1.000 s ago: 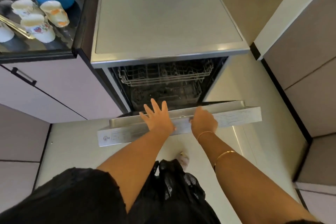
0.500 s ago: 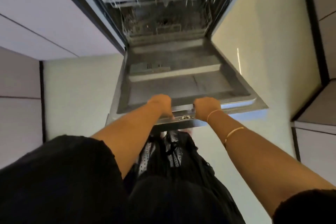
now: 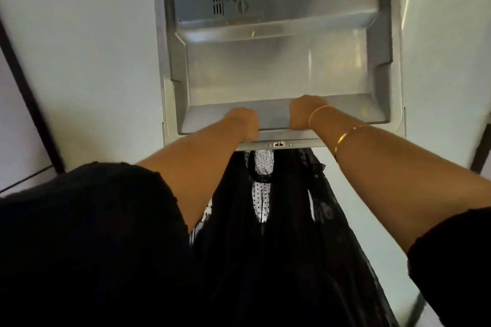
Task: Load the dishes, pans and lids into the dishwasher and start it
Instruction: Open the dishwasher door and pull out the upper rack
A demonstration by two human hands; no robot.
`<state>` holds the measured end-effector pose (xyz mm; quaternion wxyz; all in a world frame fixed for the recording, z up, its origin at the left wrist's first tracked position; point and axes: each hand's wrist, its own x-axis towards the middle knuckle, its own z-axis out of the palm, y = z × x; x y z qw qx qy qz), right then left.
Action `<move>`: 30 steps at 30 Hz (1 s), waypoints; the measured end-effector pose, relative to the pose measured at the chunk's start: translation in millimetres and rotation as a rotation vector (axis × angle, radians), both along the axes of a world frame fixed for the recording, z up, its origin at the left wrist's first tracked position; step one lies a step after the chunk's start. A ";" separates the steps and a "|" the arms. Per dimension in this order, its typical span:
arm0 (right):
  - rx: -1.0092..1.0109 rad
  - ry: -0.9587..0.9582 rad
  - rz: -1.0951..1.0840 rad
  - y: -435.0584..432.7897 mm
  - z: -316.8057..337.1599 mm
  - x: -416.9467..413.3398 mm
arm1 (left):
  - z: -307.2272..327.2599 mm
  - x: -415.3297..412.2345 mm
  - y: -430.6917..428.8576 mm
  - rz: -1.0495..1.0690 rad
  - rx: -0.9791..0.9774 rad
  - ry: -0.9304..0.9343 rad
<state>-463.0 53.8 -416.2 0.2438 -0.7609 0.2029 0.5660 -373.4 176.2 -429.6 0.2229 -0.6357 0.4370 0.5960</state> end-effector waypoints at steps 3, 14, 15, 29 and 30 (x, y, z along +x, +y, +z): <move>0.038 0.038 -0.014 7.8 -41.3 -7.0 | -34.9 -11.6 4.5 -0.043 0.073 0.039; 0.101 0.176 -0.275 32.4 -135.3 -49.6 | -116.4 -46.8 48.7 0.087 0.220 0.081; 0.105 0.191 -0.318 33.0 -138.6 -51.4 | -119.8 -46.8 47.7 0.085 0.210 0.072; 0.106 0.224 -0.213 21.8 -149.5 -25.7 | -135.3 -34.1 5.6 0.010 0.168 0.017; 0.105 0.215 -0.196 20.3 -143.9 -22.2 | -129.0 -33.1 1.5 0.005 0.147 0.006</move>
